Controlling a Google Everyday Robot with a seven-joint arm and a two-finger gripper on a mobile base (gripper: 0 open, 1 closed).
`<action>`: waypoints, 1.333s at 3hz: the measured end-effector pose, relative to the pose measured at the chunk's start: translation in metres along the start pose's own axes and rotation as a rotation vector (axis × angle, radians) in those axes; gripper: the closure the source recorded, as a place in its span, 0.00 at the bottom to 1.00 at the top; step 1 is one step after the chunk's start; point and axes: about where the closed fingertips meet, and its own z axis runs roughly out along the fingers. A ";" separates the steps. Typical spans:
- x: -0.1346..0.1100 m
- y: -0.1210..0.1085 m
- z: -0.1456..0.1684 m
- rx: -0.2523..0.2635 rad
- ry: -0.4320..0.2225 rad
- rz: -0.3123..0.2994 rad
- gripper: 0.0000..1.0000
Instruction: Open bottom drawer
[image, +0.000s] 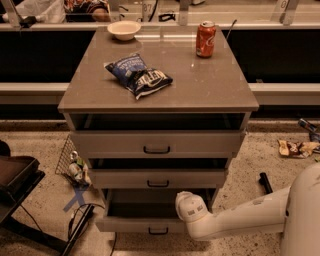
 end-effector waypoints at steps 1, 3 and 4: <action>-0.001 -0.002 0.001 0.006 -0.003 -0.004 1.00; 0.005 0.010 0.029 -0.031 0.025 -0.007 1.00; 0.016 0.017 0.060 -0.064 0.043 0.012 1.00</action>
Offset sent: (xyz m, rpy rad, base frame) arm 0.0034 0.0033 -0.0133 -0.0500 0.0142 -0.0002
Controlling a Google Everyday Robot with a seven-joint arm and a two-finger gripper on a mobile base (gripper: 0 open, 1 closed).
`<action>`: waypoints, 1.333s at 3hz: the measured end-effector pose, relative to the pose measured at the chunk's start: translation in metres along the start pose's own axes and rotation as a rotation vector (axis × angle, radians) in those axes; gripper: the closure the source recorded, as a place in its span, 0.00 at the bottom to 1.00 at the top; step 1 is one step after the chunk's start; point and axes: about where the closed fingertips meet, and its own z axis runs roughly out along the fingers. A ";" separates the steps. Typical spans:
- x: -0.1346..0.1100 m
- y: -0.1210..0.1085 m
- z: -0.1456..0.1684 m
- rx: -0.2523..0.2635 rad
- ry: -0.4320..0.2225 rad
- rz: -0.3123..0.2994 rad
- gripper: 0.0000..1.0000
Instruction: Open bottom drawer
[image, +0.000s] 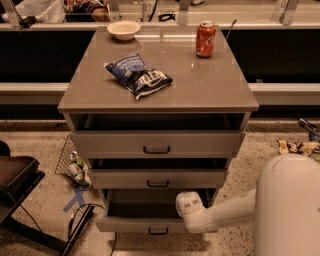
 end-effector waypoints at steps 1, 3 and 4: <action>0.008 0.007 0.036 -0.049 0.011 0.014 1.00; 0.015 0.038 0.093 -0.153 0.021 0.011 1.00; 0.016 0.052 0.103 -0.189 0.019 0.013 1.00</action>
Offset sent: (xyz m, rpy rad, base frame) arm 0.0298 -0.0075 -0.1097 -0.0207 0.1609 -0.0148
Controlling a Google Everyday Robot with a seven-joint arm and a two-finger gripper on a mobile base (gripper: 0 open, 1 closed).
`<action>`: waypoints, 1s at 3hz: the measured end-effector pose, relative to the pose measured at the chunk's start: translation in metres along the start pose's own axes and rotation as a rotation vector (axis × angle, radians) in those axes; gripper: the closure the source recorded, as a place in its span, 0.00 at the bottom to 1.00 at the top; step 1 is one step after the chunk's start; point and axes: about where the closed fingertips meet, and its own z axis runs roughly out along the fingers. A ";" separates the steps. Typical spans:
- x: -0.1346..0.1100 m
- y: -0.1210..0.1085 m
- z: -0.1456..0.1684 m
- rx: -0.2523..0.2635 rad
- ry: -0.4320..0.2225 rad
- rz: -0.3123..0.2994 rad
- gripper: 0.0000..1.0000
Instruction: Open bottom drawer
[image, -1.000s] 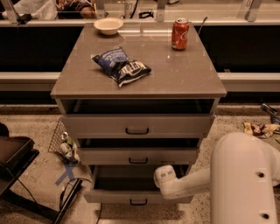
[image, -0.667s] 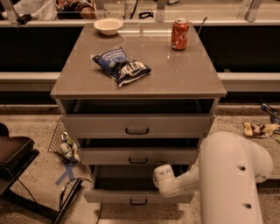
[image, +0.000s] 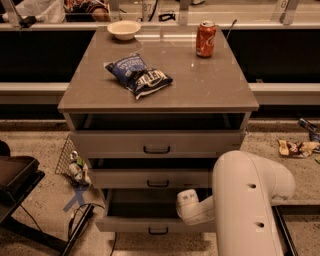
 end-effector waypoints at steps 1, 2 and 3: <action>0.002 0.034 0.006 -0.092 -0.014 -0.016 1.00; 0.002 0.058 0.003 -0.170 -0.028 -0.041 1.00; 0.002 0.058 0.003 -0.170 -0.028 -0.041 1.00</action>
Offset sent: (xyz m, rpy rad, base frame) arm -0.1247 -0.0323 -0.0369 -0.0079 0.4314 0.0464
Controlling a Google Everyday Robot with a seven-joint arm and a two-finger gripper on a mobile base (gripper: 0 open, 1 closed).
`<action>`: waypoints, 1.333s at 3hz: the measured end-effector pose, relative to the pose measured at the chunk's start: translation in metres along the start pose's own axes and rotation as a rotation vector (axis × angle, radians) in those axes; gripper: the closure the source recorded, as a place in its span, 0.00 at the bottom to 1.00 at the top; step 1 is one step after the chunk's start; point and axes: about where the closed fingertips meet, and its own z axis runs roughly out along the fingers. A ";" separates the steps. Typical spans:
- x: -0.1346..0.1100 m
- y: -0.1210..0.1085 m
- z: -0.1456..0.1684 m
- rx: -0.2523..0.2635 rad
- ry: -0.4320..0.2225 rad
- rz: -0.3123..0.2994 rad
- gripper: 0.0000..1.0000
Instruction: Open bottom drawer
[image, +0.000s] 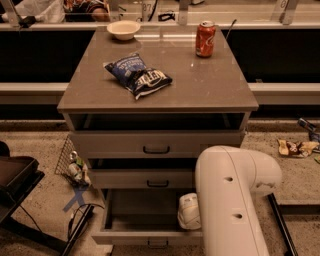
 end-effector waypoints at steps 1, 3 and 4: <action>0.004 0.017 -0.008 -0.055 -0.011 0.010 1.00; -0.015 0.028 -0.026 -0.150 -0.099 -0.018 1.00; -0.015 0.028 -0.026 -0.150 -0.099 -0.018 1.00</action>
Offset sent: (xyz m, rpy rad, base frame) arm -0.0213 0.0117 0.0358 0.0655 0.1483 0.0639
